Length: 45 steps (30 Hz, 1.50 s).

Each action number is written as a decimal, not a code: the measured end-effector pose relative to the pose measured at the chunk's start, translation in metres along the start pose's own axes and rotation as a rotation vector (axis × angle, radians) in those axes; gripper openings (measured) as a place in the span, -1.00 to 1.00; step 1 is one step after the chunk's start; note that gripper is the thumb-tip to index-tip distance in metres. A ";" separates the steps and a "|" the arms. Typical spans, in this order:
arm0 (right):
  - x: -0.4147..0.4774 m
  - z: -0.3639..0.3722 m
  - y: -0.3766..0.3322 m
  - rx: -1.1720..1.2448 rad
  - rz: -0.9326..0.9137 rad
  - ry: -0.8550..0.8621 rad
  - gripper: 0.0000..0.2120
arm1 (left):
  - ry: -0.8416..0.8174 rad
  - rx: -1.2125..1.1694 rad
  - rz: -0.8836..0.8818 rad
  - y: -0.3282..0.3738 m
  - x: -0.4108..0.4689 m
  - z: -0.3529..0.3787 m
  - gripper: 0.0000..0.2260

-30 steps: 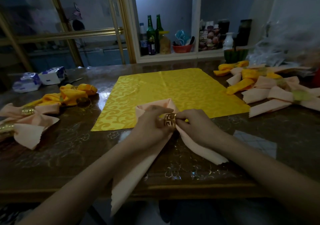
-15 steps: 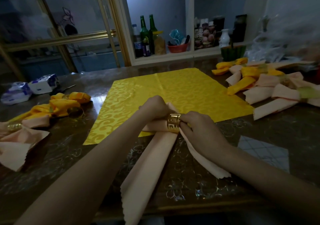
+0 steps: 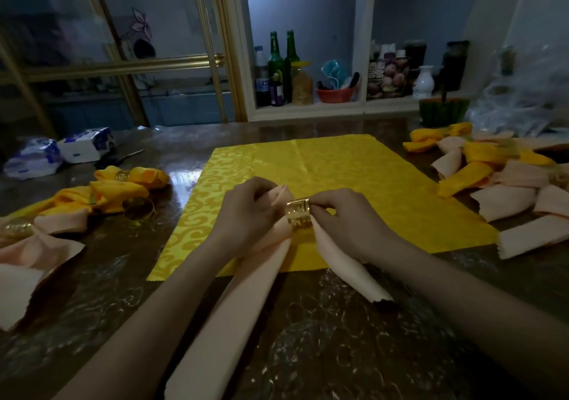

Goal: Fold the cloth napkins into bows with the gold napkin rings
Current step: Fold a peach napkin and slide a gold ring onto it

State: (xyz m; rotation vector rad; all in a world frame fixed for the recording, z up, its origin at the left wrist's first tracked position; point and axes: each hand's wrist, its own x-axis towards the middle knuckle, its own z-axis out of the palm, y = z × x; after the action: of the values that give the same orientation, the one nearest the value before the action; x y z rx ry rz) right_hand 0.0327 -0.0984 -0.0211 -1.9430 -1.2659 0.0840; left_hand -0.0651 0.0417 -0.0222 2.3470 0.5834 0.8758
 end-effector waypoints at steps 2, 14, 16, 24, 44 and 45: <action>-0.002 0.003 0.005 0.051 0.013 0.052 -0.76 | -0.031 0.007 -0.012 0.000 0.001 -0.006 -0.80; -0.006 0.002 0.019 0.276 -0.036 0.044 -0.71 | -0.266 -0.072 0.074 0.004 0.001 -0.009 -0.84; -0.009 0.002 0.018 0.277 -0.051 0.046 -0.69 | -0.257 -0.051 0.094 0.004 0.000 -0.006 -0.86; -0.010 -0.002 0.018 0.289 -0.007 0.070 -0.78 | -0.235 -0.052 0.221 0.009 -0.009 0.000 -0.79; -0.003 -0.015 0.017 0.315 0.063 -0.029 -0.86 | -0.279 0.018 0.243 0.023 -0.022 -0.005 -0.73; -0.003 -0.015 0.016 0.320 0.063 -0.018 -0.87 | -0.332 -0.015 0.208 0.026 -0.023 -0.007 -0.70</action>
State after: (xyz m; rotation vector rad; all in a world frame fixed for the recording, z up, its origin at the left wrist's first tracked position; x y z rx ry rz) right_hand 0.0493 -0.1125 -0.0222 -1.7074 -1.1254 0.3173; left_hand -0.0804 0.0119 -0.0116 2.4970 0.1985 0.5536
